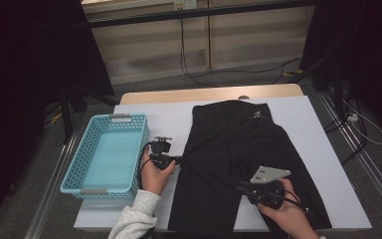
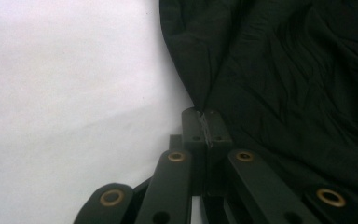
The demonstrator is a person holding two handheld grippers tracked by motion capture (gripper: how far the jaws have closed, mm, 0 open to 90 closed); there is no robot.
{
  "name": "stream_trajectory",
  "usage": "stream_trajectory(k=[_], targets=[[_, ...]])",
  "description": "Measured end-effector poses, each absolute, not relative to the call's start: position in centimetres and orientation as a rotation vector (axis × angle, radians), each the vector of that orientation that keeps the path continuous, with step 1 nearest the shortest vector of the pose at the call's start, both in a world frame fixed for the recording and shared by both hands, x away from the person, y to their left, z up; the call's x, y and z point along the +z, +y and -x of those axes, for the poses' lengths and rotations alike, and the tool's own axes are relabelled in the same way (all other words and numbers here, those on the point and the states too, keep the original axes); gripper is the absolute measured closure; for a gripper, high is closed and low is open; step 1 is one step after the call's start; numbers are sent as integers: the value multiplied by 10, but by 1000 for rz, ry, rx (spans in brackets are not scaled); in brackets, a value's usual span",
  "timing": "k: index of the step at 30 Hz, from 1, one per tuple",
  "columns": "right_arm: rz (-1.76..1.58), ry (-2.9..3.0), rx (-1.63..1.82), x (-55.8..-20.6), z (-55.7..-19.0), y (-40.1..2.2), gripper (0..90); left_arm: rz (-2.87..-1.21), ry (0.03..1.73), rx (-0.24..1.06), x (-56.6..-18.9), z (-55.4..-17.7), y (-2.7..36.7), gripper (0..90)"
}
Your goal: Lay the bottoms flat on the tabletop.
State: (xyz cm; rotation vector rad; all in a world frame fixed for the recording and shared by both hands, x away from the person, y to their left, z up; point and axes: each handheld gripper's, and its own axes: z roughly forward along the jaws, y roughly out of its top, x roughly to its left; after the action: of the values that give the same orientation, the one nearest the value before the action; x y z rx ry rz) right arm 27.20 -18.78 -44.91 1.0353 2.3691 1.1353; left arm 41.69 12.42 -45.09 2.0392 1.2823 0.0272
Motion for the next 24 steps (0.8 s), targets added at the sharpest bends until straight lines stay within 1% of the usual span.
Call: stream_trajectory(k=[1,5,8,9,10,12,14,15,16,19,21,23,24], targets=[[-1042,2356,1137,-447,-272,-190,734,-2039,1285,30,-451,-417,124,900],[-1061,2318,1141,-444,-276,-195,678,-2045,1293,18,-454,-416,124,900],[-1062,2310,1128,-446,-279,-191,657,-2041,1288,26,-454,-418,124,897],[-1060,2317,1120,-447,-280,-188,652,-2034,1286,36,-453,-419,125,862],[-1051,2325,1114,-448,-281,-186,652,-2032,1280,58,-452,-419,125,809],[-1042,2339,1103,-450,-283,-181,642,-2023,1265,49,-451,-422,124,764],[-1035,2341,1101,-451,-283,-179,632,-2034,1250,86,-453,-426,123,670],[-1031,2347,1096,-452,-283,-178,631,-2023,1245,97,-454,-428,123,603],[-1025,2350,1093,-452,-283,-178,629,-2018,1235,120,-455,-431,121,562],[-1030,2348,1095,-453,-283,-180,627,-2013,1231,132,-456,-438,119,505],[-1037,2341,1094,-453,-282,-182,620,-2023,1230,154,-455,-444,115,500],[-1037,2338,1103,-454,-282,-182,613,-2012,1230,136,-457,-451,113,507],[-1031,2340,1106,-454,-281,-182,605,-2018,1228,156,-457,-453,112,516]])
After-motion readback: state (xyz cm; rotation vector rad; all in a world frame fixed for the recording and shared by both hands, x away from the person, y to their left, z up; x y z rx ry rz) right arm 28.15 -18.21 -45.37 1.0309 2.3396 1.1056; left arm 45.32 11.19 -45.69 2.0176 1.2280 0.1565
